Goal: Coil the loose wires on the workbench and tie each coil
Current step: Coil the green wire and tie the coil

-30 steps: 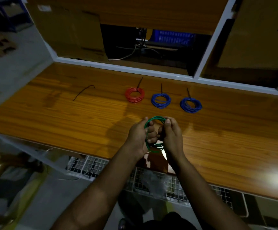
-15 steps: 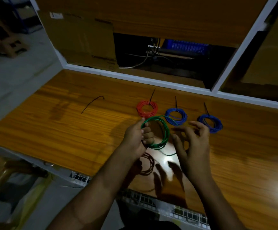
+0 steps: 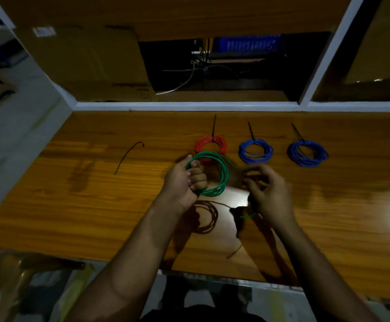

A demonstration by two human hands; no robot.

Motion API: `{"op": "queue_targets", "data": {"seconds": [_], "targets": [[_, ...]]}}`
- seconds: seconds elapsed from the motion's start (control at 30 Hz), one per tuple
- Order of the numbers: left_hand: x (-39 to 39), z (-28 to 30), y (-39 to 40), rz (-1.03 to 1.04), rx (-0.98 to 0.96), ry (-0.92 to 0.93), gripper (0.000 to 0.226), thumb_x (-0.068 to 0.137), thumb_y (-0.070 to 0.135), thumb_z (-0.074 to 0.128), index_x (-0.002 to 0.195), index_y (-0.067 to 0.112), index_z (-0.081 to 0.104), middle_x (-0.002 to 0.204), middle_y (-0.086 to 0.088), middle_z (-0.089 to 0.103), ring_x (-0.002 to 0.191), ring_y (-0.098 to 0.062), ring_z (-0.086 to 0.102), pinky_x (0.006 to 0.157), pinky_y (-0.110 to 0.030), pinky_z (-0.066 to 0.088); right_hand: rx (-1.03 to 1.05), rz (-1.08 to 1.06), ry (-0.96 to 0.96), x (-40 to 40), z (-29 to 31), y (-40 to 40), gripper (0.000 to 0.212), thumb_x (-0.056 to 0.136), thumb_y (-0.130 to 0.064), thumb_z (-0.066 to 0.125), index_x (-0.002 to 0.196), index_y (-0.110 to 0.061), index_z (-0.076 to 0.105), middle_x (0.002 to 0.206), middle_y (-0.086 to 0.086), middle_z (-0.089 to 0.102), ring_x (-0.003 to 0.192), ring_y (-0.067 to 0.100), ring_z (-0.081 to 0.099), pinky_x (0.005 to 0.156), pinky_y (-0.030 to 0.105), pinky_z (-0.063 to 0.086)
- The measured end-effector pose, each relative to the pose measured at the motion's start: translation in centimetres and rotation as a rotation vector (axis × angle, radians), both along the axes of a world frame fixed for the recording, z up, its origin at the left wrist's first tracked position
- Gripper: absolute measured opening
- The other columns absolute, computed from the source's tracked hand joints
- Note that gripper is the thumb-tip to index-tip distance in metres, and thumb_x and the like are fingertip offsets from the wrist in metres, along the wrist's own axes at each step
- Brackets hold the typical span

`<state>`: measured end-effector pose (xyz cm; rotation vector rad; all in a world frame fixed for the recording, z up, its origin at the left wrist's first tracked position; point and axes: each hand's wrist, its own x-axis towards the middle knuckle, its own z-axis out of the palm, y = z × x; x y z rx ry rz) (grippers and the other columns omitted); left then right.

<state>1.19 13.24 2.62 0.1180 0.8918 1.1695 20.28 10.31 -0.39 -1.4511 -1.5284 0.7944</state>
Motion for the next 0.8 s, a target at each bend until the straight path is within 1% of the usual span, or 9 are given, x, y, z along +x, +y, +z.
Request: {"op": "queue_targets", "data": {"seconds": [0.1, 0.17, 0.27, 0.4, 0.47, 0.5, 0.63, 0.7, 0.8], "targets": [[-1.4, -0.1, -0.3, 0.002, 0.001, -0.065, 0.042, 0.106, 0.032, 0.033, 0.068, 0.017, 0.041, 0.041, 0.009, 0.025, 0.03, -0.004, 0.02, 0.034, -0.017, 0.014, 0.073, 0.023, -0.019, -3.4, -0.5, -3.1, 0.02, 0.095, -0.011, 0.064, 0.103, -0.028, 0.069, 0.089, -0.016, 0.071, 0.062, 0.004, 0.068, 0.055, 0.03, 0.057], [-2.7, -0.2, -0.7, 0.009, 0.009, -0.075, 0.043, 0.107, 0.033, 0.033, 0.068, 0.016, 0.041, 0.042, 0.009, 0.025, 0.031, -0.004, 0.02, 0.034, -0.017, 0.016, 0.118, 0.028, -0.019, -5.4, -1.0, -5.0, 0.024, 0.098, -0.011, 0.058, 0.115, -0.022, 0.071, 0.096, -0.011, 0.073, 0.07, 0.004, 0.07, 0.062, 0.031, 0.059], [-5.0, -0.3, -1.9, 0.006, 0.03, -0.101, 0.043, 0.107, 0.035, 0.033, 0.069, 0.016, 0.041, 0.042, 0.009, 0.026, 0.031, -0.004, 0.021, 0.035, -0.018, 0.018, 0.243, 0.003, -0.126, -8.4, -1.4, -7.3, 0.038, 0.092, -0.003, 0.061, 0.126, -0.017, 0.067, 0.106, -0.007, 0.072, 0.09, 0.0, 0.067, 0.077, 0.019, 0.055], [-7.3, -0.1, -4.1, 0.002, 0.04, -0.117, 0.043, 0.107, 0.036, 0.032, 0.07, 0.017, 0.042, 0.043, 0.008, 0.027, 0.032, -0.005, 0.022, 0.036, -0.018, 0.019, 0.43, -0.138, -0.323, -11.8, -1.2, -9.3, 0.031, 0.086, -0.001, 0.074, 0.115, -0.01, 0.073, 0.101, 0.005, 0.067, 0.087, 0.001, 0.055, 0.076, 0.004, 0.039], [-8.3, -0.3, -5.2, 0.004, 0.046, -0.093, 0.043, 0.107, 0.037, 0.032, 0.07, 0.017, 0.042, 0.043, 0.008, 0.028, 0.033, -0.005, 0.022, 0.037, -0.018, 0.021, 0.503, -0.2, -0.393, -13.1, -1.3, -10.5, 0.029, 0.085, -0.003, 0.074, 0.114, -0.008, 0.074, 0.104, 0.012, 0.061, 0.086, 0.009, 0.052, 0.076, 0.008, 0.038], [-8.7, -0.4, -5.7, 0.009, 0.055, -0.082, 0.044, 0.107, 0.038, 0.032, 0.07, 0.017, 0.043, 0.043, 0.008, 0.028, 0.034, -0.006, 0.023, 0.038, -0.019, 0.022, 0.528, -0.211, -0.414, -13.7, -1.3, -11.1, 0.029, 0.085, -0.003, 0.074, 0.114, -0.008, 0.074, 0.108, 0.014, 0.06, 0.086, 0.013, 0.054, 0.076, 0.015, 0.043], [-9.9, -0.4, -7.1, 0.044, 0.059, -0.119, 0.044, 0.107, 0.038, 0.032, 0.07, 0.016, 0.041, 0.043, 0.008, 0.027, 0.033, -0.006, 0.023, 0.034, -0.018, 0.026, 0.592, -0.134, -0.457, -15.8, -1.6, -13.3, 0.025, 0.087, 0.002, 0.072, 0.111, -0.005, 0.075, 0.113, 0.015, 0.067, 0.093, 0.02, 0.065, 0.077, 0.033, 0.053], [-10.2, -0.2, -7.6, 0.045, 0.053, -0.124, 0.044, 0.107, 0.038, 0.033, 0.07, 0.016, 0.041, 0.043, 0.008, 0.027, 0.033, -0.006, 0.023, 0.034, -0.016, 0.026, 0.622, -0.09, -0.45, -16.5, -1.5, -14.3, 0.024, 0.088, -0.002, 0.072, 0.111, -0.005, 0.074, 0.108, 0.011, 0.071, 0.095, 0.022, 0.068, 0.078, 0.034, 0.054], [-10.4, -0.2, -8.3, 0.036, 0.08, -0.11, 0.044, 0.106, 0.039, 0.034, 0.07, 0.016, 0.042, 0.044, 0.008, 0.027, 0.034, -0.007, 0.023, 0.034, -0.017, 0.028, 0.674, -0.095, -0.444, -17.3, -0.6, -14.5, 0.011, 0.089, -0.007, 0.074, 0.099, -0.007, 0.076, 0.096, 0.004, 0.073, 0.085, 0.02, 0.068, 0.07, 0.031, 0.052]]}}
